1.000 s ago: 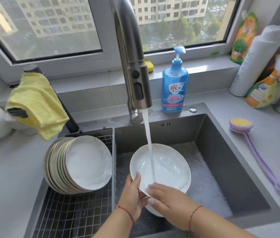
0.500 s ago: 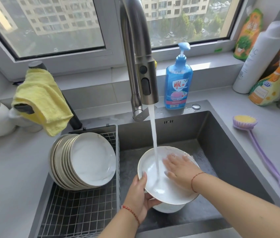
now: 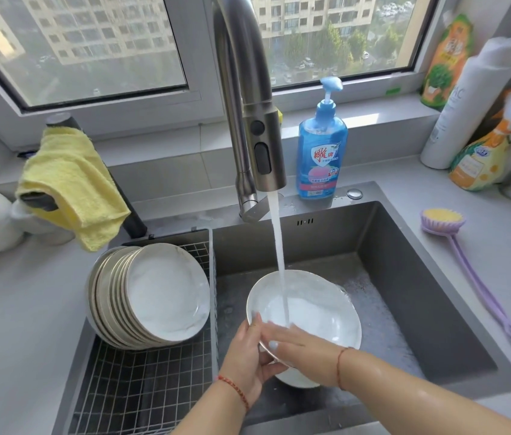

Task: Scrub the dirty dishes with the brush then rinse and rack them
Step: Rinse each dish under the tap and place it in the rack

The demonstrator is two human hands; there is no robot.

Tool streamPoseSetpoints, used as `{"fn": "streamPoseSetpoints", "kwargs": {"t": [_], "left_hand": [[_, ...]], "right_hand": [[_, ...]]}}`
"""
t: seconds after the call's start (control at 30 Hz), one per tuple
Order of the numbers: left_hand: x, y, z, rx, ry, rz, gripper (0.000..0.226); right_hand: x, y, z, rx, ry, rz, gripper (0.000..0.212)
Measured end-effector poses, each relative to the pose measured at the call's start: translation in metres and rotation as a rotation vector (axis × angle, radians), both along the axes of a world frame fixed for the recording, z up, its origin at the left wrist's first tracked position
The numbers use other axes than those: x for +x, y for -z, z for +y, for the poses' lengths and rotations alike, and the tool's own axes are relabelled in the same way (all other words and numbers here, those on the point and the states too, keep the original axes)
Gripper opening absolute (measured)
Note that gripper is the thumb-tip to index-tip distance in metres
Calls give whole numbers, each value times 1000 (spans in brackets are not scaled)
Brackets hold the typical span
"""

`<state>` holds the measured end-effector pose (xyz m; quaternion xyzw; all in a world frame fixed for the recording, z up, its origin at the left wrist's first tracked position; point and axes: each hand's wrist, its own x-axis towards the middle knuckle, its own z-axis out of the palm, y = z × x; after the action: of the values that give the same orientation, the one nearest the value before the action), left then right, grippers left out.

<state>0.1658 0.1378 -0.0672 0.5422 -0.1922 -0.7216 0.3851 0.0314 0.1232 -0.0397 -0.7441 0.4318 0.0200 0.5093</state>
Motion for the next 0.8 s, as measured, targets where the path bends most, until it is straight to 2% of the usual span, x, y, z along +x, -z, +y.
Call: {"fn": "streamPoseSetpoints", "kwargs": {"t": [0.1, 0.2, 0.3, 0.4, 0.5, 0.6, 0.73, 0.8], "left_hand": [[0, -2, 0, -19, 27, 9, 45], [-1, -4, 2, 7, 22, 20, 44], [1, -3, 3, 37, -15, 35, 40], [7, -2, 1, 33, -41, 18, 37], [12, 1, 0, 33, -57, -23, 34], [15, 2, 0, 27, -60, -32, 33], [15, -1, -1, 13, -75, 5, 38], [13, -4, -1, 18, -79, 9, 42]], "right_hand": [[4, 9, -20, -85, 32, 45, 50], [-7, 27, -42, -143, 210, 192, 51], [-30, 30, -54, -296, 96, 499, 57], [-48, 21, -46, -405, -11, 689, 57], [-51, 11, -24, -326, -79, 762, 50], [-44, 2, 2, -253, -165, 708, 46], [-22, 1, 25, -208, -61, 270, 52], [-8, 1, 19, -151, -29, 123, 51]]}}
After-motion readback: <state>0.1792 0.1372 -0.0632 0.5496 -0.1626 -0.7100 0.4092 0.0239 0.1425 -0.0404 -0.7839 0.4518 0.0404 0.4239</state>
